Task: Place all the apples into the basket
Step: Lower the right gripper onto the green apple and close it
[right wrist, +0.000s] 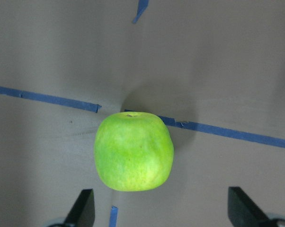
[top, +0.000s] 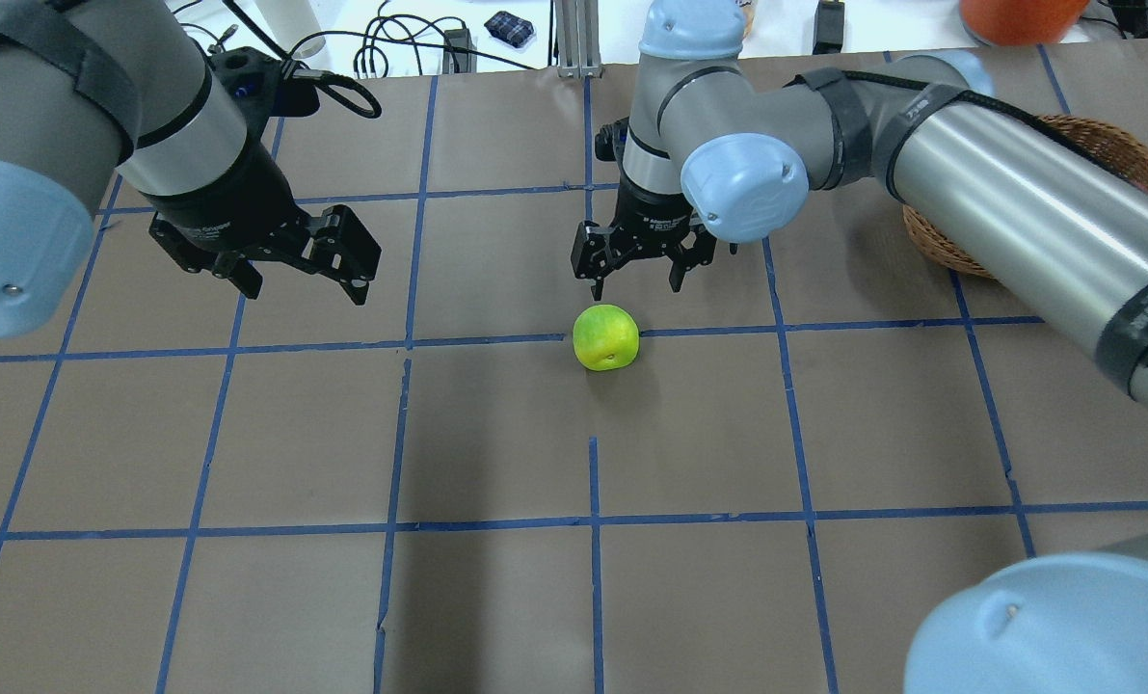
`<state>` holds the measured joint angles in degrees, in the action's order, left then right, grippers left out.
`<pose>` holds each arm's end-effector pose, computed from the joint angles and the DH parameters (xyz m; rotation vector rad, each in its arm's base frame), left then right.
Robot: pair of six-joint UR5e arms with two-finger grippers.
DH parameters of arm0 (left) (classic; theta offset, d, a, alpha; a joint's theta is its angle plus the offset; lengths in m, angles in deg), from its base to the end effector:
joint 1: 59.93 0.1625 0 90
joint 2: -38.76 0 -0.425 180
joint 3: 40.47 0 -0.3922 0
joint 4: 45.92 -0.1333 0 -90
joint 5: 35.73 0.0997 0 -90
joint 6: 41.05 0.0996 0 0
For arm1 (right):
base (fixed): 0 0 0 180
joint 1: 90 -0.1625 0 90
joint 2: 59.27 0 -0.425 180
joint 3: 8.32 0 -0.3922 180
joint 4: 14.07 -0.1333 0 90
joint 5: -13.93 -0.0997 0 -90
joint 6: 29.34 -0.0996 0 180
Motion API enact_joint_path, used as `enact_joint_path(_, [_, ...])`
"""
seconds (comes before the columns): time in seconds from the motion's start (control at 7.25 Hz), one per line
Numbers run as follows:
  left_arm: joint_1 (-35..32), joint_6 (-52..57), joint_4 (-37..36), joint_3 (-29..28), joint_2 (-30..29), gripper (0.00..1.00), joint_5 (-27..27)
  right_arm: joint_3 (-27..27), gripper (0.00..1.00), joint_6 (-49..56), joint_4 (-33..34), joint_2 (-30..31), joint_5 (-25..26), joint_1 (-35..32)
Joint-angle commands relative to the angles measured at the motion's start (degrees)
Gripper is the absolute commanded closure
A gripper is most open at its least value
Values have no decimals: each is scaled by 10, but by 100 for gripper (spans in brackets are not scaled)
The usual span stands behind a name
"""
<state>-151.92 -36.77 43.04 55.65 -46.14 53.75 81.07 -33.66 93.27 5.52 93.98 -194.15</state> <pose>-0.1499 -0.4492 0.4793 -0.1713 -3.1278 0.0008 0.2985 -0.5684 0.2738 -0.2391 2.9725 0.2284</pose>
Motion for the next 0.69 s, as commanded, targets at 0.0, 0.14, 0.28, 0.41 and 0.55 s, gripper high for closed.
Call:
enact_joint_path(0.0, [1, -3, 1, 0, 8, 0, -1, 48, 0, -26, 88, -17, -3, -11])
enact_joint_path(0.14, [2, -1, 1, 5, 7, 0, 6, 50, 0, -28, 97, -27, -5, -14])
enact_joint_path(0.28, [1, -5, 3, 4, 10, 0, 2, 50, 0, -44, 101, -29, -5, -22])
enact_joint_path(0.41, [0, -9, 1, 0, 6, 0, 0, 50, 0, -46, 102, -33, -4, -25])
enact_joint_path(0.55, [0, -8, 1, 1, 9, 0, 3, 51, 0, -46, 107, -43, -5, -25])
